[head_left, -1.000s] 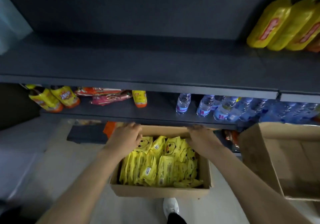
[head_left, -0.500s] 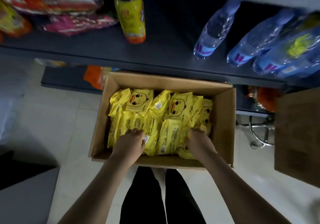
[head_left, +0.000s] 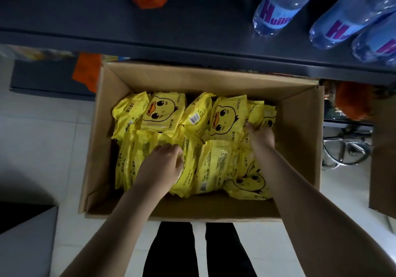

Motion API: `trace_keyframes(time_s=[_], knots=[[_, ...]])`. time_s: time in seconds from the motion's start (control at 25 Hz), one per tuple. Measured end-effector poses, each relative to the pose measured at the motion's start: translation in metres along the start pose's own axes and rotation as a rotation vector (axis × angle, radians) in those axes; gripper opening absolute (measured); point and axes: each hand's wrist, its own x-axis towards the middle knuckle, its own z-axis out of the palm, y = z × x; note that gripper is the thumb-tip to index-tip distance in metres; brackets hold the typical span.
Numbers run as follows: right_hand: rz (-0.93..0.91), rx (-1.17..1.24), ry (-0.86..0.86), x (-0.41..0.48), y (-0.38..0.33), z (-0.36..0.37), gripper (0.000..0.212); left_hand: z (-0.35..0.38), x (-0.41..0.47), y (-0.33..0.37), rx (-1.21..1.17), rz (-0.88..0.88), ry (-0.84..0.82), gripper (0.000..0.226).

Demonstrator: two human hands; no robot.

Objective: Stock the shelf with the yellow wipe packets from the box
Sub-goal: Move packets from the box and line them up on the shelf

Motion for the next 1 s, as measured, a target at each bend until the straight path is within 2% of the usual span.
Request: trace_keyframes(time_s=[0.16,0.32,0.4,0.56,0.68,0.76,0.88,1.0], knots=[[0.117,0.252,-0.054,0.01,0.006,-0.001,0.054,0.0,0.005,0.004,-0.041,-0.017,0.015,0.016],[0.174,0.372,-0.062,0.013,0.012,-0.012,0.035,0.0,0.014,0.027,-0.124,-0.048,0.074,0.018],[0.167,0.391,-0.08,0.012,0.014,-0.018,0.027,0.001,0.019,0.043,-0.171,-0.074,0.078,0.02],[0.081,0.336,-0.065,0.004,0.016,-0.029,0.027,0.005,0.028,0.077,-0.3,-0.158,0.089,0.02],[0.007,0.303,-0.001,-0.008,0.024,-0.046,0.029,0.016,0.037,0.103,-0.538,-0.257,0.062,0.02],[-0.033,0.285,0.05,-0.018,0.028,-0.06,0.029,0.025,0.042,0.122,-0.777,-0.37,0.066,0.018],[-0.147,0.149,0.167,-0.03,0.03,-0.079,0.026,0.034,0.053,0.149,-1.25,-0.646,0.055,0.017],[-0.26,0.072,0.25,-0.032,0.028,-0.088,0.025,0.048,0.068,0.168,-1.68,-0.977,0.009,0.028]])
